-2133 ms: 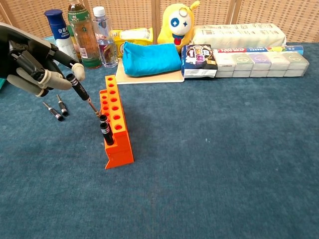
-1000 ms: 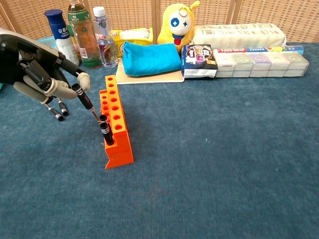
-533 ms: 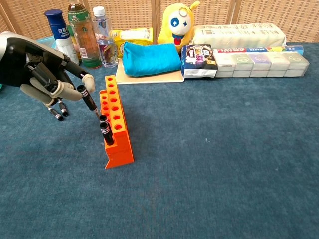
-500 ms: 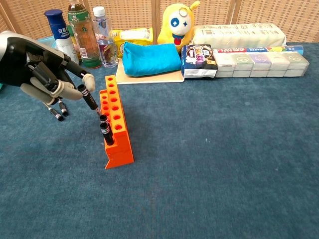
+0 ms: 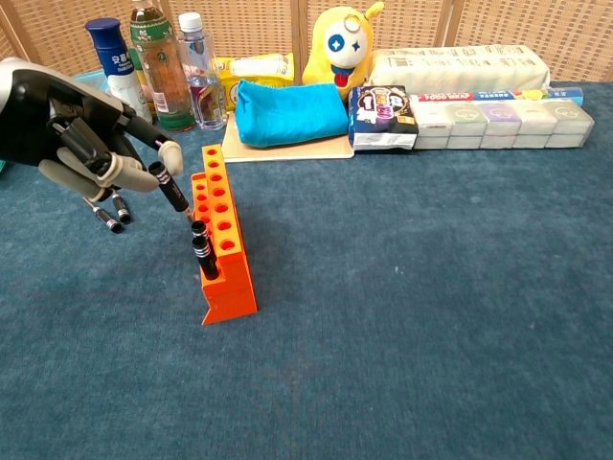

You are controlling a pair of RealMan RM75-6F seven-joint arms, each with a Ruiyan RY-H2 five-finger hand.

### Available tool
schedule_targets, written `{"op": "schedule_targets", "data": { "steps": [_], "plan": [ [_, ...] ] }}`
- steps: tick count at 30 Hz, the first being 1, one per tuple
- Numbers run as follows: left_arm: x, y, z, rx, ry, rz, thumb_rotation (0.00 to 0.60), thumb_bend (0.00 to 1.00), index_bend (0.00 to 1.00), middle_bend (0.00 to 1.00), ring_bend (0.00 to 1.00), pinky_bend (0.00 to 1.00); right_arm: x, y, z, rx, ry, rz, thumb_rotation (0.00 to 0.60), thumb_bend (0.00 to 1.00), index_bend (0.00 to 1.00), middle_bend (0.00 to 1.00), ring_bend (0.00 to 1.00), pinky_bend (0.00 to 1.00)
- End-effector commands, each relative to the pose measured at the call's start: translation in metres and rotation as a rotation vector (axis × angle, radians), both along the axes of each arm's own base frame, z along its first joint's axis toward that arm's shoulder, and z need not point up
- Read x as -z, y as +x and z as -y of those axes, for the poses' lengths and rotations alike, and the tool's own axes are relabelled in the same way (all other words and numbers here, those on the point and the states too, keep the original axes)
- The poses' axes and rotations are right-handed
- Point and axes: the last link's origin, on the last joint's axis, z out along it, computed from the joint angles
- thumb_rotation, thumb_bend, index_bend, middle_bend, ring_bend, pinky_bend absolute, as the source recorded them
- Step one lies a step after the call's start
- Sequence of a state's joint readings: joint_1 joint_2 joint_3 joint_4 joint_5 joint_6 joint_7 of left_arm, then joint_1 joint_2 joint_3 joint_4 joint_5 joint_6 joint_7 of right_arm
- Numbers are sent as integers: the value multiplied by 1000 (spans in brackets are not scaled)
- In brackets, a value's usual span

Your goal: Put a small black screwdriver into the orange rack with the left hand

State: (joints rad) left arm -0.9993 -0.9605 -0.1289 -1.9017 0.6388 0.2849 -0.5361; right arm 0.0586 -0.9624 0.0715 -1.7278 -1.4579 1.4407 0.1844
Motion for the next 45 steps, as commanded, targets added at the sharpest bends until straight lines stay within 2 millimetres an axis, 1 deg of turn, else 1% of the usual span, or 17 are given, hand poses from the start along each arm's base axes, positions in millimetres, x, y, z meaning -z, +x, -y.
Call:
{"op": "schedule_targets", "data": {
  "steps": [1, 10, 21, 29, 45],
  "plan": [
    [1, 0, 0, -1, -3, 1, 600, 463, 628, 1000, 1000, 1000, 0, 0, 0, 0, 1, 0, 600, 0, 15, 27, 44, 81],
    [5, 1, -1, 2, -8, -2, 600, 464, 627, 1000, 1000, 1000, 0, 0, 0, 1, -1, 0, 600, 0, 15, 27, 45, 81],
    [3, 2, -1, 7, 5, -16, 600, 463, 628, 1000, 1000, 1000, -1, 0, 0, 0, -3, 4, 600, 0, 15, 27, 45, 81],
    [9, 0, -2, 5, 3, -32, 600, 463, 627, 1000, 1000, 1000, -1, 0, 0, 1, -3, 4, 600, 0, 15, 27, 45, 81],
    [15, 1, 0, 19, 18, -63, 600, 463, 627, 1000, 1000, 1000, -3, 0, 0, 1, -7, 9, 600, 0, 15, 27, 45, 81]
  ]
}}
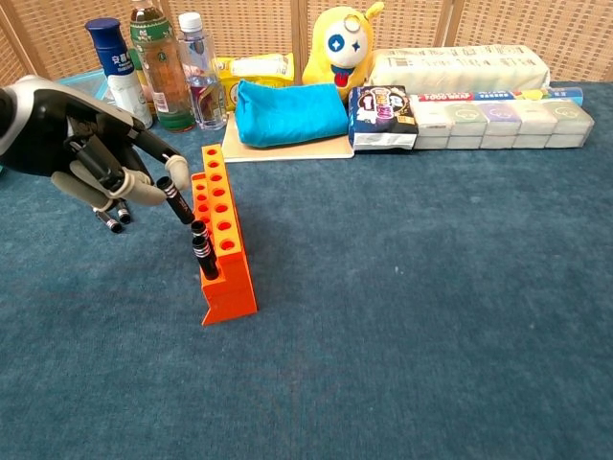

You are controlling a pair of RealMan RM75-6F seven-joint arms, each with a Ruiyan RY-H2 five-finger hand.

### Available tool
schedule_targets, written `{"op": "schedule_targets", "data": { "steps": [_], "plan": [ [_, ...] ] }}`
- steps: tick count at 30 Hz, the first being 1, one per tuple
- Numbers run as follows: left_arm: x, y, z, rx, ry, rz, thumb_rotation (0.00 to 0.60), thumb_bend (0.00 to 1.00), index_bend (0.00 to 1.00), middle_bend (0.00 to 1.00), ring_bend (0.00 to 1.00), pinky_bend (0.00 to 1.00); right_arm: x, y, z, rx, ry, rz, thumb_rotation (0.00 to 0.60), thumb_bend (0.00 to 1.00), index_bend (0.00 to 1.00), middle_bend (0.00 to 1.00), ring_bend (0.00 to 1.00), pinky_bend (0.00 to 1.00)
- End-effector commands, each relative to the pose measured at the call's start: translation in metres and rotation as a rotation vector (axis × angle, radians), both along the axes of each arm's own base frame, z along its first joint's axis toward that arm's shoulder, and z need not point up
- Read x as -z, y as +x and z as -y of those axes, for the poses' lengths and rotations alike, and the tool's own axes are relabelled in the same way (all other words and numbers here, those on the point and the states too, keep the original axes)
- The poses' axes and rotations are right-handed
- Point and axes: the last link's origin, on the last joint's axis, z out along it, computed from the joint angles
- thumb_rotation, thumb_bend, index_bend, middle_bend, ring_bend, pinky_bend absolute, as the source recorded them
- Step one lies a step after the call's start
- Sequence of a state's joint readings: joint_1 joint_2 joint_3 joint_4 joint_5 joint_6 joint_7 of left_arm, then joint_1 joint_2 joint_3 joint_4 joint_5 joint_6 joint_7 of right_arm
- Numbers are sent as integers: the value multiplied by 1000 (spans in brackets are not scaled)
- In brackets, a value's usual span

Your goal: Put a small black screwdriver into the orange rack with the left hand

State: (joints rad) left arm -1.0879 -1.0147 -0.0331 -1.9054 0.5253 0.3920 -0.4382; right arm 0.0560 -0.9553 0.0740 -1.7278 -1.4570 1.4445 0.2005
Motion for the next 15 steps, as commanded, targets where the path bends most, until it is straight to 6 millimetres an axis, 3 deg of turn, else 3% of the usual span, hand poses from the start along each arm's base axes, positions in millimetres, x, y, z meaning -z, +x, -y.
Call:
{"op": "schedule_targets", "data": {
  "steps": [1, 15],
  "plan": [
    [2, -1, 1, 4, -2, -9, 600, 463, 627, 1000, 1000, 1000, 0, 0, 0, 0, 0, 0, 600, 0, 15, 27, 45, 81],
    [6, 4, 1, 11, 10, -37, 600, 463, 627, 1000, 1000, 1000, 0, 0, 0, 0, 3, 4, 600, 0, 15, 27, 45, 81]
  ]
}}
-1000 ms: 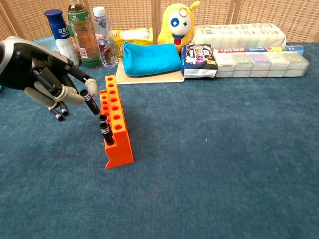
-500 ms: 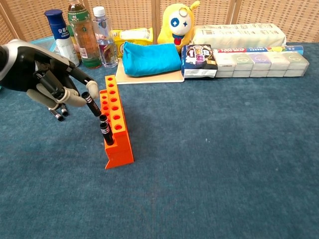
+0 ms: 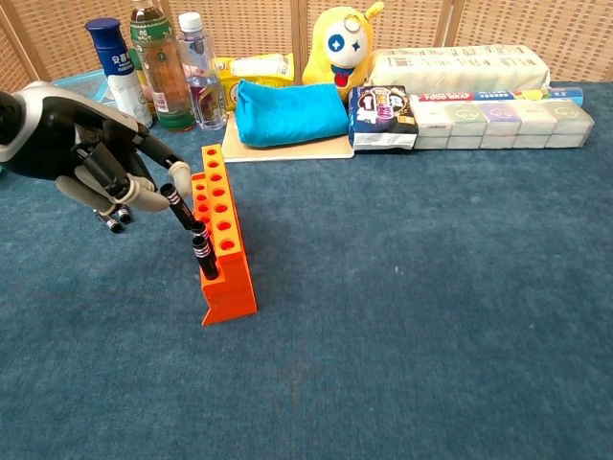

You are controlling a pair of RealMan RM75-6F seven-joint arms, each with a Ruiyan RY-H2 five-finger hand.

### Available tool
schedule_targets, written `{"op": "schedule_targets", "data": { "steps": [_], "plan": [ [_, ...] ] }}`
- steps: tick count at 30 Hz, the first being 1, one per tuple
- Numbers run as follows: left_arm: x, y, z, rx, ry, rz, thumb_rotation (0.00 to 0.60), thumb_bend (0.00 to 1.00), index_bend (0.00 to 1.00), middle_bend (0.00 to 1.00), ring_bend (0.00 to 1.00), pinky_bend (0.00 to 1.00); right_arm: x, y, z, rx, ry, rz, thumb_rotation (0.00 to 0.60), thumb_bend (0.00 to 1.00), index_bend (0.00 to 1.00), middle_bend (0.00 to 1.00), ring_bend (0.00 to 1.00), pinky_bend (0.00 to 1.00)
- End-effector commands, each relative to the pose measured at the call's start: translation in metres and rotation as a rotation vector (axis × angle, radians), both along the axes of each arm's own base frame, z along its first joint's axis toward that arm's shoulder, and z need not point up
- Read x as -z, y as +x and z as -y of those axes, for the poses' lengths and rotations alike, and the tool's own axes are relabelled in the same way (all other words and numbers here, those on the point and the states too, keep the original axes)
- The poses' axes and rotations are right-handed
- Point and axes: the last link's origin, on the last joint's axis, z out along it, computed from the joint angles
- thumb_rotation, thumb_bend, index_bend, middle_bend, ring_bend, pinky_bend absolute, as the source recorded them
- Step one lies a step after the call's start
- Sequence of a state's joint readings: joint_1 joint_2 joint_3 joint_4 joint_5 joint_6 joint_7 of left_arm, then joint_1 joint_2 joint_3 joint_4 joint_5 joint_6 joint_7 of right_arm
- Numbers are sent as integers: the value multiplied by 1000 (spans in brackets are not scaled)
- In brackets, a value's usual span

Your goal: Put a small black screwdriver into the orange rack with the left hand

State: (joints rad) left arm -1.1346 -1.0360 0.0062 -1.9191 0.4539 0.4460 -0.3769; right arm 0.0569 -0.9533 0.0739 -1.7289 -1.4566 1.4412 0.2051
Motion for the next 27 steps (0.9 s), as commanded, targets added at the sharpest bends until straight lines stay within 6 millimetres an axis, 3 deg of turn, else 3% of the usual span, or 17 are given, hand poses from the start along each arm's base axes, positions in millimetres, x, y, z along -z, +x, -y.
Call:
{"op": "schedule_targets", "data": {
  "steps": [1, 11, 27],
  "plan": [
    [2, 2, 0, 0, -1, -3, 600, 463, 628, 1000, 1000, 1000, 0, 0, 0, 0, 0, 1, 600, 0, 15, 27, 45, 81],
    [4, 6, 0, 0, 12, 1, 600, 464, 493, 1000, 1000, 1000, 0, 0, 1, 3, 2, 5, 600, 0, 15, 27, 45, 81],
    [0, 8, 1, -2, 34, 25, 600, 464, 432, 1000, 1000, 1000, 0, 0, 1, 4, 6, 7, 600, 0, 15, 27, 46, 81]
  ]
}}
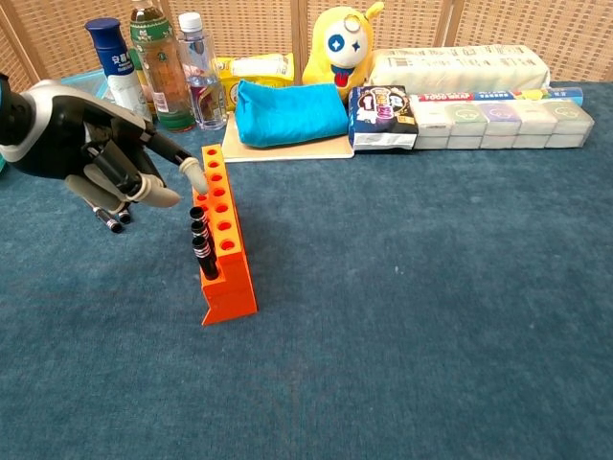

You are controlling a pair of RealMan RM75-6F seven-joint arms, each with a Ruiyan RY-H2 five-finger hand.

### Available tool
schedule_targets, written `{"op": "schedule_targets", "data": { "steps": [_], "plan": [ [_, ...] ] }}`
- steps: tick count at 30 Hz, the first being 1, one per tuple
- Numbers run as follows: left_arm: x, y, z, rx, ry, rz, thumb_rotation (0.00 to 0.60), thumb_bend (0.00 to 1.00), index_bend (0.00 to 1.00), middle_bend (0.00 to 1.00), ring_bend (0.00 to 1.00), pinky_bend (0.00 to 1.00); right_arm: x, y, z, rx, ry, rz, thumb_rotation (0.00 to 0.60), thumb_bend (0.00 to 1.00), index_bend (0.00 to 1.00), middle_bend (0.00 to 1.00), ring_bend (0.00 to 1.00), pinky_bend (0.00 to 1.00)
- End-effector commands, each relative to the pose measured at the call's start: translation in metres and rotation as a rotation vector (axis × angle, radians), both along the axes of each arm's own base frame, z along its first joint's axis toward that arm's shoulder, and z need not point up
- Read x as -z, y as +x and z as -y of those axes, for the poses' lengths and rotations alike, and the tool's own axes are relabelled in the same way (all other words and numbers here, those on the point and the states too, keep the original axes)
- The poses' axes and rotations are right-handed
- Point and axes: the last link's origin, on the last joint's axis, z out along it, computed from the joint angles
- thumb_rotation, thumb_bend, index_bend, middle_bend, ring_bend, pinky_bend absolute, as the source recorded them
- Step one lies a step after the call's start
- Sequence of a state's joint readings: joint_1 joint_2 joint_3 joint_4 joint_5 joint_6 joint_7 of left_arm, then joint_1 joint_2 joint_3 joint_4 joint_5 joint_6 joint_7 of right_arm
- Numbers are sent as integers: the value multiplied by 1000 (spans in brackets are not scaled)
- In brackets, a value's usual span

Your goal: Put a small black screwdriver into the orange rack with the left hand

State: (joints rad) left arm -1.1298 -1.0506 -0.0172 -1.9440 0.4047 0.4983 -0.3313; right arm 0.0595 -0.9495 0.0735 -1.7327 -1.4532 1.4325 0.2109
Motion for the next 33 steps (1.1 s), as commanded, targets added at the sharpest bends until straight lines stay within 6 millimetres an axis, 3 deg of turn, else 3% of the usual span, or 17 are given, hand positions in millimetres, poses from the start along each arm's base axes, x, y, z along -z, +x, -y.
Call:
{"op": "schedule_targets", "data": {
  "steps": [1, 7, 11, 12, 13, 14, 17, 19, 21, 26, 33],
  "plan": [
    [-4, 1, 0, -1, 16, 19, 600, 464, 432, 1000, 1000, 1000, 0, 0, 0, 0, 0, -1, 600, 0, 15, 27, 46, 81],
    [-25, -2, 3, 20, 56, 38, 600, 456, 426, 1000, 1000, 1000, 0, 0, 0, -1, -1, 0, 600, 0, 15, 27, 46, 82],
    [-44, -10, 7, 67, 121, 19, 600, 386, 344, 974, 965, 992, 0, 0, 0, -2, 0, -1, 600, 0, 15, 27, 46, 81],
    [-52, -17, 9, 108, 160, -20, 600, 361, 297, 913, 905, 967, 0, 0, 0, -2, 0, -4, 600, 0, 15, 27, 46, 81],
    [-58, -22, 11, 135, 191, -47, 600, 330, 226, 786, 785, 910, 0, 0, 0, -2, 1, -5, 600, 0, 15, 27, 46, 81],
    [-62, -26, 15, 154, 214, -62, 600, 299, 139, 602, 618, 820, 1, 0, 0, -2, 1, -7, 600, 0, 15, 27, 46, 81],
    [-77, -43, 25, 230, 315, -146, 600, 212, 2, 127, 192, 557, 2, 1, 0, -3, 4, -12, 600, 0, 15, 27, 46, 81],
    [-88, -55, 32, 278, 399, -207, 600, 160, 0, 11, 59, 439, 3, 1, 0, -3, 5, -17, 600, 0, 15, 27, 46, 81],
    [-98, -69, 41, 319, 494, -261, 600, 132, 0, 0, 9, 353, 3, 1, 0, -4, 4, -21, 600, 0, 15, 27, 46, 81],
    [-122, -112, 68, 382, 697, -404, 600, 111, 0, 0, 0, 203, 6, 2, 0, -11, 1, -37, 600, 0, 14, 27, 46, 81],
    [-135, -165, 114, 369, 788, -560, 600, 113, 0, 0, 0, 170, 8, 5, 1, -24, -22, -56, 600, 0, 12, 27, 44, 77]
  ]
}}
